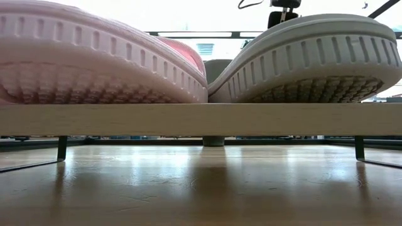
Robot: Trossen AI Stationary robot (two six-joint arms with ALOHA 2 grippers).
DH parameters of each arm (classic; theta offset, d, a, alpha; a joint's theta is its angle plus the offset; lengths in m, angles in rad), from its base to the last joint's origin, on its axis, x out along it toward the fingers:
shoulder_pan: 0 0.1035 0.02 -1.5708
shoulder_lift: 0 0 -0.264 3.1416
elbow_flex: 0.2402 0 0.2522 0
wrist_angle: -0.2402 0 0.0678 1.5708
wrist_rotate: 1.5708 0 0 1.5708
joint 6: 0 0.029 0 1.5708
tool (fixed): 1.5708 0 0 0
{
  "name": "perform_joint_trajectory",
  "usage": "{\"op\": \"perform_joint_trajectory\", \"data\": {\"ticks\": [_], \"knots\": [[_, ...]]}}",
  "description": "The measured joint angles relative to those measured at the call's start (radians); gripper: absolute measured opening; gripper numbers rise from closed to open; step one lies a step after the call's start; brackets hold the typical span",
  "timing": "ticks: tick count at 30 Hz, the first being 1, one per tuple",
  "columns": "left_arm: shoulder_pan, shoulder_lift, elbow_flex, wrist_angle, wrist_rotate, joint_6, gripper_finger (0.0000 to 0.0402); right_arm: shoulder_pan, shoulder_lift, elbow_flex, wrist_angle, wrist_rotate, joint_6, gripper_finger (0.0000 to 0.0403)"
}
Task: Pick and place slides into the shelf
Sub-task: Put the gray slide on the shelf
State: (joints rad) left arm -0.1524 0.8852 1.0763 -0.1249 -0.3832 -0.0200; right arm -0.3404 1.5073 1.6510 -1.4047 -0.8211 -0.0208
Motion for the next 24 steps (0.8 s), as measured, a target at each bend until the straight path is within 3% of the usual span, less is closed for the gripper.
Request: {"op": "perform_joint_trajectory", "data": {"ticks": [15,24], "knots": [[0.000,0.011,-0.005,-0.043,-0.027,0.000,0.0146,0.119,-0.001,-0.200,0.327,-0.072,0.187,0.0026],[0.000,0.011,-0.005,-0.043,-0.027,0.000,0.0146,0.120,-0.001,-0.255,0.360,-0.073,0.183,0.0026]]}}
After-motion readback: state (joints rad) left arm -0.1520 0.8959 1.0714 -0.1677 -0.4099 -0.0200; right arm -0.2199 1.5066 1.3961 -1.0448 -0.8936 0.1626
